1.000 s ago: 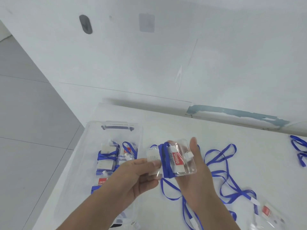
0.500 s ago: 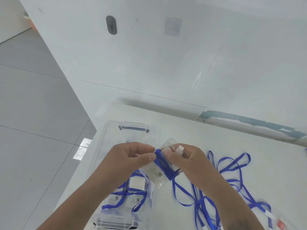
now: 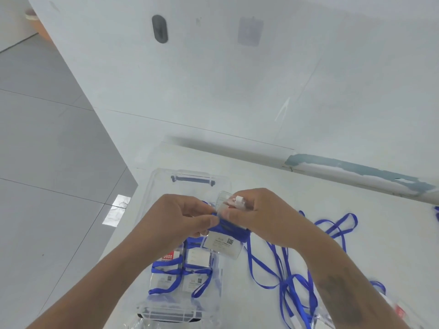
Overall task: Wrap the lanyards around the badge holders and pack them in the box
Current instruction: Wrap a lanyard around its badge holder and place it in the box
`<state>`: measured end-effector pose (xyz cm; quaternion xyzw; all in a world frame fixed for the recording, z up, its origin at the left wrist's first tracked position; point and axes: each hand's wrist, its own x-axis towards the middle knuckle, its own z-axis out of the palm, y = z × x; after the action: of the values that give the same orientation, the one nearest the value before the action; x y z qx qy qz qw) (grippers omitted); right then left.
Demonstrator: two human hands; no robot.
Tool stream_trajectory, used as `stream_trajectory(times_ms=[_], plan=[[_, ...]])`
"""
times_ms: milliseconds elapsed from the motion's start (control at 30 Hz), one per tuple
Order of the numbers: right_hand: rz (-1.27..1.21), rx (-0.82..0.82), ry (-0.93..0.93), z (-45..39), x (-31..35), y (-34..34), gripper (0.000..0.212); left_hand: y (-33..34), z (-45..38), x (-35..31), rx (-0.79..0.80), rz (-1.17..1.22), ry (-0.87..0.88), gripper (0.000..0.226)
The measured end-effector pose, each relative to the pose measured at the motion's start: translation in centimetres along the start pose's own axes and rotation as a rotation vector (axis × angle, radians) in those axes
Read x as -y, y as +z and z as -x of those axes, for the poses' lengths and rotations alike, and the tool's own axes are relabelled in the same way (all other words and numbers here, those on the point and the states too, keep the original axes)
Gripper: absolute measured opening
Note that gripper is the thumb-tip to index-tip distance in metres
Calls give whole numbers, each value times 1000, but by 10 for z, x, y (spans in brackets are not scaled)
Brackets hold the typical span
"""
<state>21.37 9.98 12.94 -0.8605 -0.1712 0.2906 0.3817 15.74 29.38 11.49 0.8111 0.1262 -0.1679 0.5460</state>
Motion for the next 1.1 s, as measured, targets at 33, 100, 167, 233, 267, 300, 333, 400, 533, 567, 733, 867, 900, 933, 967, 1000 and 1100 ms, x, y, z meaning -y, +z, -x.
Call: stream_trajectory(times_ms=[33,100,167,233,267,300,333,400,533,567,733,867,900,933,967,1000,1100], plan=[[-3,11,6,-1,1,1,26,0,-1,1,15,-4,-6,6],[-56,15,20,-3,-2,6,21,-1,-3,4,31,-9,-19,8],[-155,-38,33,-5,-6,13,20,-2,-5,10,28,17,-42,10],[-220,-112,39,-6,-9,22,26,-3,-7,17,15,41,-69,5],[-215,-140,36,-6,-10,28,30,-3,-7,21,4,41,-83,2],[-185,-163,30,-6,-11,34,32,-4,-7,25,-11,39,-101,3],[-139,-185,29,-6,-11,41,33,-5,-6,30,-27,36,-126,6],[-1,-223,16,-6,-11,51,32,-5,-5,40,-57,30,-183,9],[366,-134,-35,-16,0,57,31,-4,0,58,-81,9,-267,13],[459,-84,-37,-21,4,57,32,-3,1,62,-86,1,-278,14],[713,108,8,-52,13,56,28,6,-4,79,-95,-110,-298,15],[808,205,9,-78,12,60,20,18,-9,92,-124,-202,-306,10],[845,229,3,-82,13,62,16,21,-10,96,-116,-221,-325,9],[882,252,-3,-86,15,65,11,24,-12,100,-108,-231,-347,9],[914,277,-9,-89,16,67,9,26,-14,105,-101,-228,-373,11],[937,303,-10,-92,17,70,16,28,-17,109,-93,-224,-402,15],[1005,386,5,-98,13,79,11,35,-29,119,-67,-226,-499,14]])
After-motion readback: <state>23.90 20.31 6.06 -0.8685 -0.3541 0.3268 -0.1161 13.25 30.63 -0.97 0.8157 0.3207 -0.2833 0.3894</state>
